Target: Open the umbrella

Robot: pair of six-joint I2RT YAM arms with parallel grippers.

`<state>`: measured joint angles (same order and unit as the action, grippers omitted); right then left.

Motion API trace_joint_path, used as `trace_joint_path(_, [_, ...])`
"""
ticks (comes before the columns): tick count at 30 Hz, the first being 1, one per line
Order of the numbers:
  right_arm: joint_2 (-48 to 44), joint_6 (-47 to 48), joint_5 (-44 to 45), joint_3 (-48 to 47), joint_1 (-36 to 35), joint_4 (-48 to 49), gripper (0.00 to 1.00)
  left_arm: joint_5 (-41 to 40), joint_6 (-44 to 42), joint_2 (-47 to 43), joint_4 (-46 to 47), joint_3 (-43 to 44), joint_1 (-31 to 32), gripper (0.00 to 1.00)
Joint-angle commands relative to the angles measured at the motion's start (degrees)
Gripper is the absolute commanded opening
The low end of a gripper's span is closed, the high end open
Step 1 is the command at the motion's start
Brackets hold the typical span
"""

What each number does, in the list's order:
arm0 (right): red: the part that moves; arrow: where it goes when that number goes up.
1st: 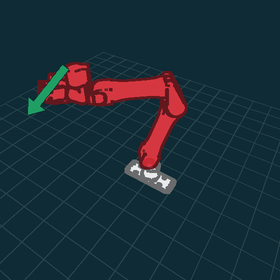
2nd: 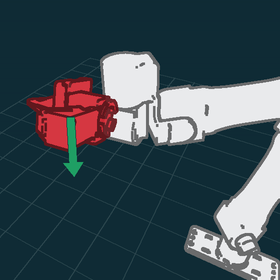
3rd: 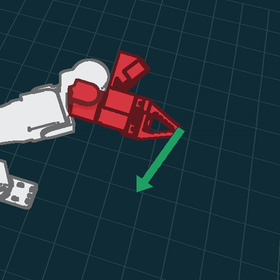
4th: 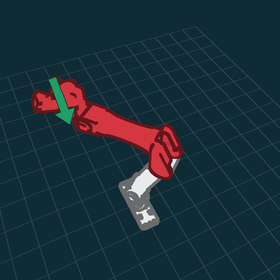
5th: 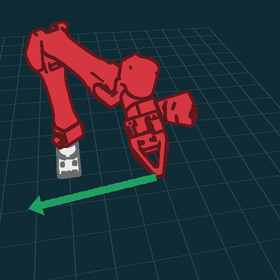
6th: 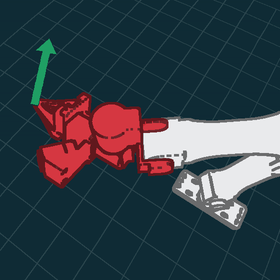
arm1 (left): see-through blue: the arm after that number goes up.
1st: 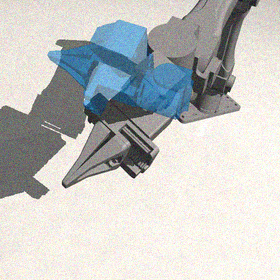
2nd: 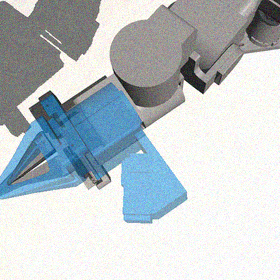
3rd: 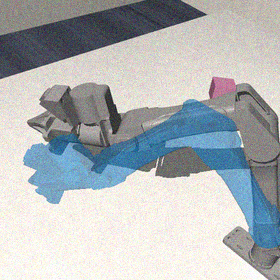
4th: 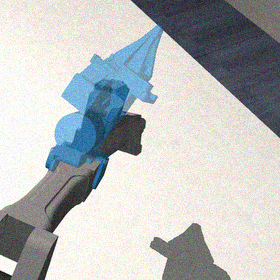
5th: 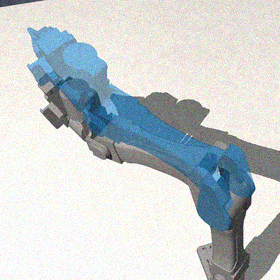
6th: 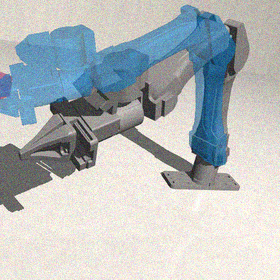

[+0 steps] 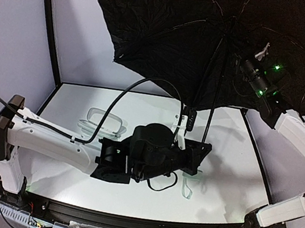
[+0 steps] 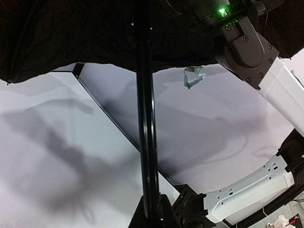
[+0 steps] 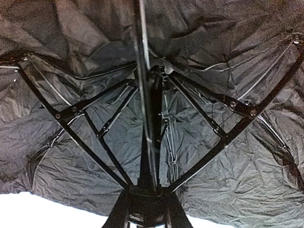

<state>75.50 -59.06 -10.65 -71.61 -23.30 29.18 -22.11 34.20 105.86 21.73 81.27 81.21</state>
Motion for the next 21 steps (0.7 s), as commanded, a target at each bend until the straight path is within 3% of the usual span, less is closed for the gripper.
trace_joint_path(1, [0.9,2.3,1.5,-2.3,-0.2,-1.0,0.09,0.6,-2.7,-1.0,0.6,3.0,0.4,0.01])
trace_joint_path(4, [1.6,4.5,6.6,-4.6,-0.2,-2.7,0.03,5.0,-4.2,-0.4,-7.1,6.8,0.4,0.01])
trace_joint_path(8, [4.1,8.7,17.5,-10.8,-0.1,-6.2,0.02,15.3,-10.7,0.6,-22.1,12.1,1.5,0.01])
trace_joint_path(12, [8.0,11.7,28.7,-17.0,0.2,-7.4,0.02,27.0,-14.8,-0.5,-34.5,10.8,3.8,0.01])
trace_joint_path(16, [14.0,13.3,36.6,-27.1,1.7,-10.7,0.01,33.7,-13.7,-4.7,-38.9,5.1,4.0,0.01])
trace_joint_path(21, [22.4,13.9,41.5,-43.5,4.4,-19.1,0.00,38.0,-12.8,-5.4,-46.7,7.3,4.1,0.01])
